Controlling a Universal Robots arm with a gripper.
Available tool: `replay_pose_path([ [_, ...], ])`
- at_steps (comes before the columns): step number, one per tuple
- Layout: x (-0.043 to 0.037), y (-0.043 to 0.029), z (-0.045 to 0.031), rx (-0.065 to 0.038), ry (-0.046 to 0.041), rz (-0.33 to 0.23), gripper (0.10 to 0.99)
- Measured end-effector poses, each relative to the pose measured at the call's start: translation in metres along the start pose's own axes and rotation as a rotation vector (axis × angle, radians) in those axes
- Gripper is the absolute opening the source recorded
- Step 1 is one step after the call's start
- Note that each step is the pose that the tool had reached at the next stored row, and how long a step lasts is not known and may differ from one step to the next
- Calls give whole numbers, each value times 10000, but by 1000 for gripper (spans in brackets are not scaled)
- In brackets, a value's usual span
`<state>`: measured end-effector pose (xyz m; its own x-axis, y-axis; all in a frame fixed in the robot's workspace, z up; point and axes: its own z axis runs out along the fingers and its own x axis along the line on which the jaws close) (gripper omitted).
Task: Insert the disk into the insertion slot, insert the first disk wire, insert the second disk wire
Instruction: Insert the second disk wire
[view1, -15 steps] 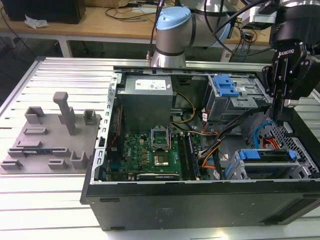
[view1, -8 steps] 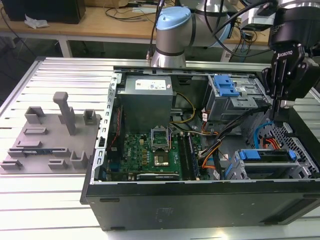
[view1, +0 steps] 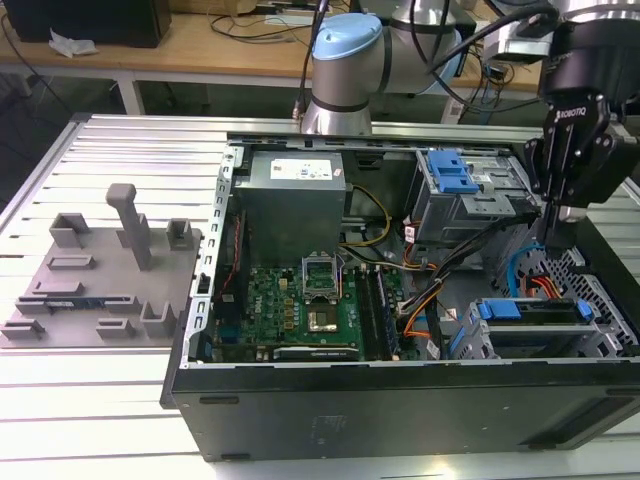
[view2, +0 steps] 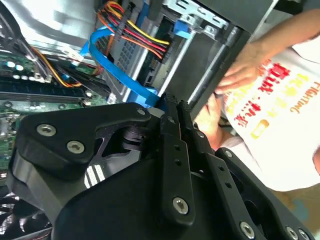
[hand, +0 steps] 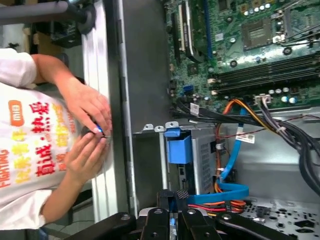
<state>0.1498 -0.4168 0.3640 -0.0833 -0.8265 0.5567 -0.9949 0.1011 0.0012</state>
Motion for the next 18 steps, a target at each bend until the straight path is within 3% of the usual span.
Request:
replay_pose_path([
  [2, 19, -2, 13, 12, -306, 9, 165],
  [4, 35, -4, 22, 32, -675, 22, 165],
  [5, 47, -5, 32, 50, -1013, 33, 165],
  [7, 59, -7, 40, 68, -1368, 43, 165],
  [8, 69, -8, 47, 79, -1645, 51, 165],
  [11, 98, -12, 65, 76, -2220, 51, 165],
  [15, 147, -18, 99, 39, -2931, 34, 165],
  [17, 197, -24, 131, 20, -3128, 27, 165],
  [18, 233, -28, 156, 5, -3296, 19, 165],
])
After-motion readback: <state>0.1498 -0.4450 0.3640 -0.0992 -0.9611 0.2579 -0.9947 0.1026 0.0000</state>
